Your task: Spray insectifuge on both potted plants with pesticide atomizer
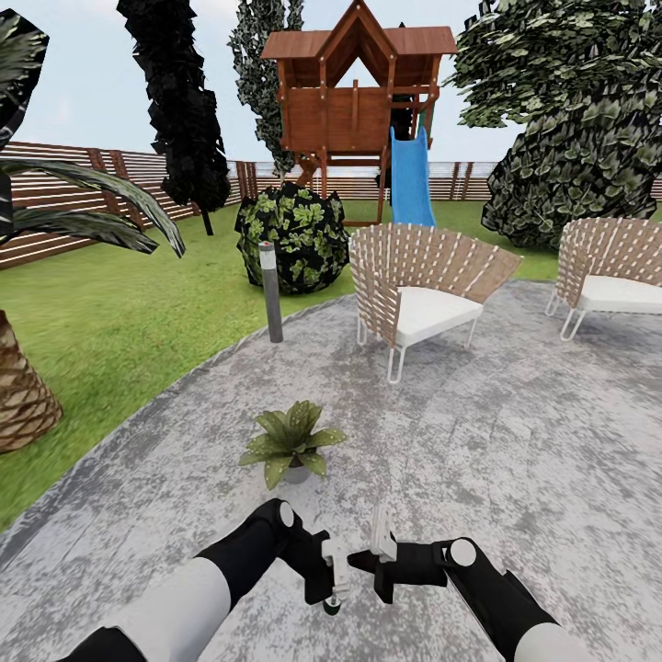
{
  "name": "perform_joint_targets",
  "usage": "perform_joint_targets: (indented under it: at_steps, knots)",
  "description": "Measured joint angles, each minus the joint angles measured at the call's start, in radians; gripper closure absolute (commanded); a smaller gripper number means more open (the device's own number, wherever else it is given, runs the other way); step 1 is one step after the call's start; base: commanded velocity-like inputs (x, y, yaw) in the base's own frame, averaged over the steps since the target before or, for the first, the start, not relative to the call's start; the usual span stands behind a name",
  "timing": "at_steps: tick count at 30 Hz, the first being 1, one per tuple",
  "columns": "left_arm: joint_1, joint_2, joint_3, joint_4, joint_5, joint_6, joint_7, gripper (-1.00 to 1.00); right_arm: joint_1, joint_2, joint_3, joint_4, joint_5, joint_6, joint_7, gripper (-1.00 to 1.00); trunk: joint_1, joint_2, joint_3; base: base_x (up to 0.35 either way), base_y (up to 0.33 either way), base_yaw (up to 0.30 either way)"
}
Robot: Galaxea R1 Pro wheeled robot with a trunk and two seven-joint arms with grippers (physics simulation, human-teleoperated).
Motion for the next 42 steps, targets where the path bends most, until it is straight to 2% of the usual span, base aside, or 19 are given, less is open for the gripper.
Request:
perform_joint_targets:
  at_steps: [7, 12, 20, 25, 32, 34, 36, 39, 42]
  knots:
    - [0.000, -0.003, 0.000, 0.000, 0.000, 0.000, -0.001, 1.00, 0.000, 0.000, -0.001, 0.001, 0.000, 0.000, 0.000, 1.00, 0.000, 0.000, 0.000, 0.000, 0.000, 0.000]
    - [0.000, -0.003, 0.000, 0.000, 0.001, -0.042, -0.002, 1.00, 0.000, 0.000, -0.001, 0.001, 0.000, 0.000, 0.000, 1.00, 0.000, 0.000, 0.000, 0.000, 0.000, 0.000]
    - [0.000, -0.002, 0.002, 0.007, 0.000, -0.039, 0.006, 1.00, 0.000, -0.001, -0.002, 0.001, 0.000, 0.000, 0.000, 1.00, 0.000, 0.000, 0.000, 0.000, 0.000, 0.000]
    - [0.000, 0.017, 0.009, 0.019, -0.008, -0.036, 0.006, 1.00, 0.000, -0.001, -0.002, 0.003, 0.000, -0.001, 0.000, 1.00, 0.000, 0.000, 0.000, 0.000, 0.000, 0.000]
    - [0.000, 0.110, 0.008, 0.021, -0.009, -0.034, 0.005, 1.00, 0.000, -0.001, -0.002, 0.006, 0.000, -0.002, 0.000, 1.00, 0.000, 0.000, 0.000, 0.000, 0.000, 0.000]
    - [0.000, 0.150, 0.007, 0.022, -0.010, -0.035, 0.005, 1.00, 0.000, -0.004, -0.002, 0.007, 0.000, -0.002, 0.000, 1.00, 0.000, 0.000, 0.000, 0.000, 0.000, 0.000]
    - [0.002, 0.179, 0.009, 0.022, -0.009, -0.037, 0.004, 1.00, 0.000, -0.007, -0.001, 0.007, 0.001, -0.002, 0.000, 1.00, 0.000, 0.000, 0.000, 0.000, 0.000, 0.000]
    - [0.021, 0.214, 0.009, 0.022, -0.009, -0.041, 0.004, 1.00, 0.000, -0.009, -0.001, 0.008, 0.001, -0.002, 0.000, 1.00, 0.000, 0.000, 0.000, 0.000, 0.000, 0.000]
    - [0.043, 0.259, 0.009, 0.022, -0.010, -0.041, 0.004, 1.00, 0.000, -0.011, -0.001, 0.009, 0.001, -0.003, 0.000, 1.00, 0.000, 0.000, 0.000, 0.000, 0.000, 0.000]
